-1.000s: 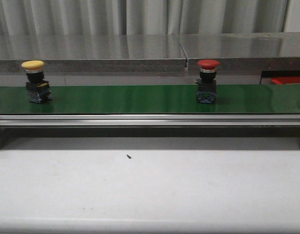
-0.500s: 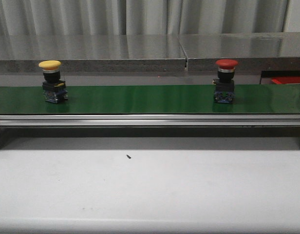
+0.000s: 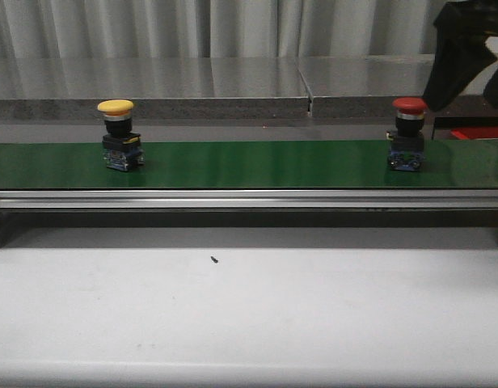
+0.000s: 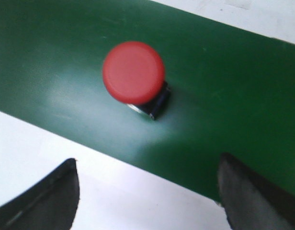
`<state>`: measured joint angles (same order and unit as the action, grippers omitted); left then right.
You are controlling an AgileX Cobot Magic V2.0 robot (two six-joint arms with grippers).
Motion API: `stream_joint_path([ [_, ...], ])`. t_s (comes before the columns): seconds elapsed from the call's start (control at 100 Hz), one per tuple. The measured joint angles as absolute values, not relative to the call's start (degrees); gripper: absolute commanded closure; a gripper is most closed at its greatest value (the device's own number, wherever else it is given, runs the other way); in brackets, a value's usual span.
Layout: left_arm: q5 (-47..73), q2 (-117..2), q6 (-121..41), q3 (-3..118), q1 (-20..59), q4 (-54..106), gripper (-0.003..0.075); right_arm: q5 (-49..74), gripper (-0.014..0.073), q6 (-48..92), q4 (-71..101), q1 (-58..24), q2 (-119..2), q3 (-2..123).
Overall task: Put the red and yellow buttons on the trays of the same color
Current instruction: 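Lower the right gripper onto the red button at the belt's end and grasp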
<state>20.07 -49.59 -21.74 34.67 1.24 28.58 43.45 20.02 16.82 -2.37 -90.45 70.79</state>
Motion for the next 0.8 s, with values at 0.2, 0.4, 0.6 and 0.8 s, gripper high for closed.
stream_joint_path([
  [0.2, 17.4, -43.1, -21.7, 30.9, 1.2, 28.8, 0.0739, 43.9, 0.0007, 20.0, 16.8, -2.6, -97.5, 77.0],
  [0.4, 15.6, -35.0, -21.7, 27.0, 1.2, 29.0, 0.0739, 44.5, 0.0040, 20.0, 15.5, -2.6, -104.4, 82.5],
  [0.6, 15.5, -32.0, -21.7, 24.9, 1.2, 29.1, 0.0739, 47.7, 0.0368, 19.2, 15.2, -1.9, -108.2, 85.6],
  [0.8, 15.5, -31.8, -21.7, 24.9, 1.2, 29.1, 0.0739, 52.8, 0.0422, 18.2, 15.1, 1.1, -108.3, 89.6],
])
